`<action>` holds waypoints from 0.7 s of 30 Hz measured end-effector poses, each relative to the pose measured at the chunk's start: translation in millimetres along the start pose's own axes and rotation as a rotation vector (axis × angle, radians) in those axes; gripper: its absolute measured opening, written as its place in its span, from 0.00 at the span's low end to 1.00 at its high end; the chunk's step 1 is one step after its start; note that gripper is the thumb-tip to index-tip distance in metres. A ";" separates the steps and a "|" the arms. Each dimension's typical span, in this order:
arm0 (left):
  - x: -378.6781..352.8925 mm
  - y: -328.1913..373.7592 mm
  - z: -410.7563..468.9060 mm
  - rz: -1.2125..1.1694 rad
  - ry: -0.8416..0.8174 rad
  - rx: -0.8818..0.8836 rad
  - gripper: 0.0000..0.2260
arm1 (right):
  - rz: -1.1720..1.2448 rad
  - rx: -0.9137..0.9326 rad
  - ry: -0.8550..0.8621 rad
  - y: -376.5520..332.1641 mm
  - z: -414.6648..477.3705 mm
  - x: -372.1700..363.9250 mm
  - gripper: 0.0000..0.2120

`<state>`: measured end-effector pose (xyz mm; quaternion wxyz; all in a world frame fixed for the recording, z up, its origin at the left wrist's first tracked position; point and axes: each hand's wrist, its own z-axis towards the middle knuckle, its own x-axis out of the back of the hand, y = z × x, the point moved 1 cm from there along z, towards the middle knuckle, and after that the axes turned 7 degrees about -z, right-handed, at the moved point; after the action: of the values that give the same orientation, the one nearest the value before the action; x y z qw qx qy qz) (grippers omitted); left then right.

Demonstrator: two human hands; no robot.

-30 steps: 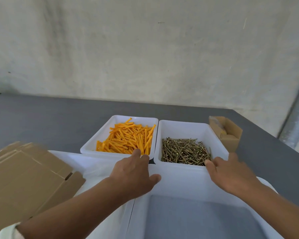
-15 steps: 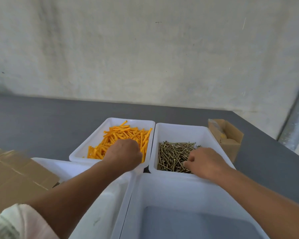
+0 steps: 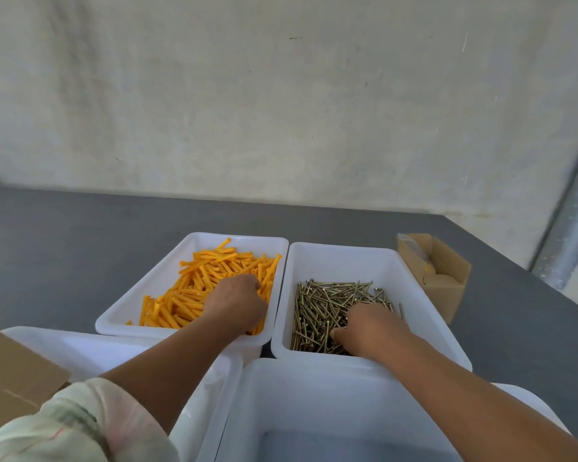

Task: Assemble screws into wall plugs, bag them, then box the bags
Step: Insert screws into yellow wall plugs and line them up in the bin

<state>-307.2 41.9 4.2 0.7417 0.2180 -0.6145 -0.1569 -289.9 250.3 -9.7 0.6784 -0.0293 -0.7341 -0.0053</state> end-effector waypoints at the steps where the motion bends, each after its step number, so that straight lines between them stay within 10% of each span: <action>1: -2.1 0.6 2.6 0.009 0.001 -0.004 0.11 | -0.002 -0.007 0.001 -0.4 0.2 0.2 0.16; 14: -0.3 3.3 -0.8 -0.067 0.119 -0.035 0.03 | -0.040 0.037 0.001 -3.2 -4.6 5.9 0.12; 21: 37.8 14.7 -18.8 -0.559 0.312 0.009 0.06 | 0.109 0.000 0.173 1.4 -19.2 16.4 0.12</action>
<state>-281.9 38.0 40.9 0.7544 0.4031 -0.4103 -0.3164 -271.9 251.4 8.1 0.7384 -0.0684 -0.6702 0.0292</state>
